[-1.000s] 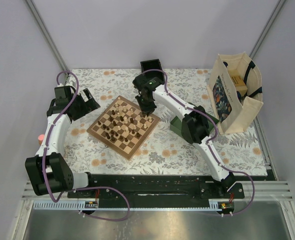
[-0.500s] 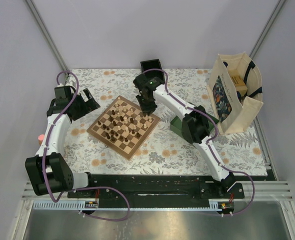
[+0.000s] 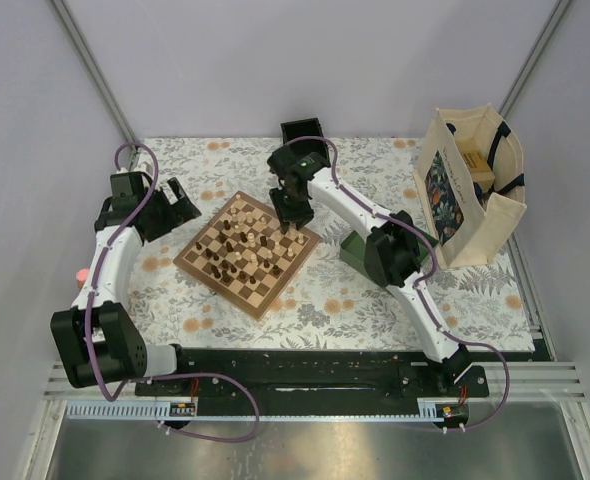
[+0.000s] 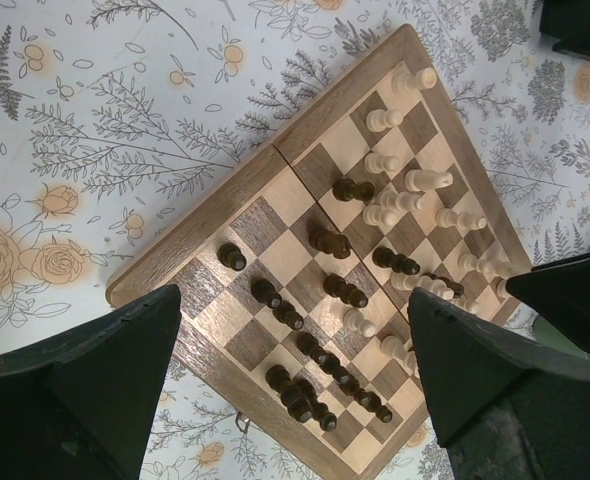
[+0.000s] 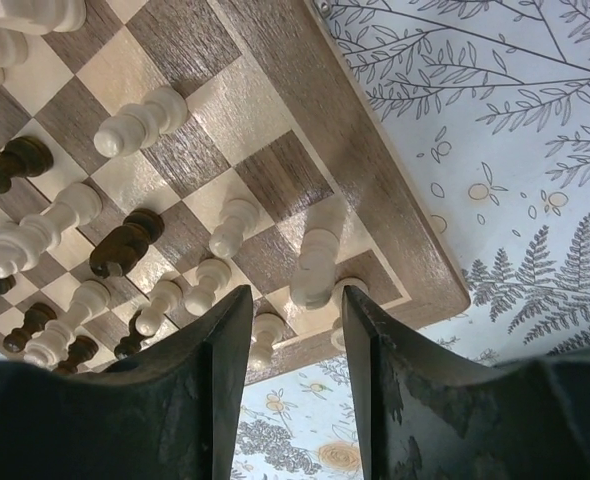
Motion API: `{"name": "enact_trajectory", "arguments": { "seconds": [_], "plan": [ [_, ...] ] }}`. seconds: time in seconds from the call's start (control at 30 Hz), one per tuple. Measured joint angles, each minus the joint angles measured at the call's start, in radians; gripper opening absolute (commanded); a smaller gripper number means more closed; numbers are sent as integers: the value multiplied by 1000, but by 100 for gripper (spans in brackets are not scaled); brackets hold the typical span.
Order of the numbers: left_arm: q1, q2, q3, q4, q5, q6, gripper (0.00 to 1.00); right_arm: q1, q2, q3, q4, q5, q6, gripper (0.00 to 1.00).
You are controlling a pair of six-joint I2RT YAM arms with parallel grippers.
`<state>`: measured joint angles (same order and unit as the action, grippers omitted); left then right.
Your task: Set up the chess pieces on the board
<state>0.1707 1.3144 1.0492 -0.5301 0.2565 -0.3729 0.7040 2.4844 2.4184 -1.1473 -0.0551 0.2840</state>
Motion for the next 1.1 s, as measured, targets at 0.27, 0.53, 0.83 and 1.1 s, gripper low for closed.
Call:
{"name": "enact_trajectory", "arguments": {
  "seconds": [0.27, 0.53, 0.83, 1.1],
  "plan": [
    [1, 109, 47, -32, -37, -13, 99, -45, -275, -296, 85, 29, 1, 48],
    [14, 253, 122, -38, -39, -37, 99, -107, -800, -1012, 313, 24, 84, 45],
    [18, 360, 123, -35, -26, -44, 99, -134, -824, -1337, 393, -15, 127, 43],
    [18, 371, 100, -2, -25, -48, 99, -381, -821, -1345, 468, 22, 122, 43]
  ]
}}
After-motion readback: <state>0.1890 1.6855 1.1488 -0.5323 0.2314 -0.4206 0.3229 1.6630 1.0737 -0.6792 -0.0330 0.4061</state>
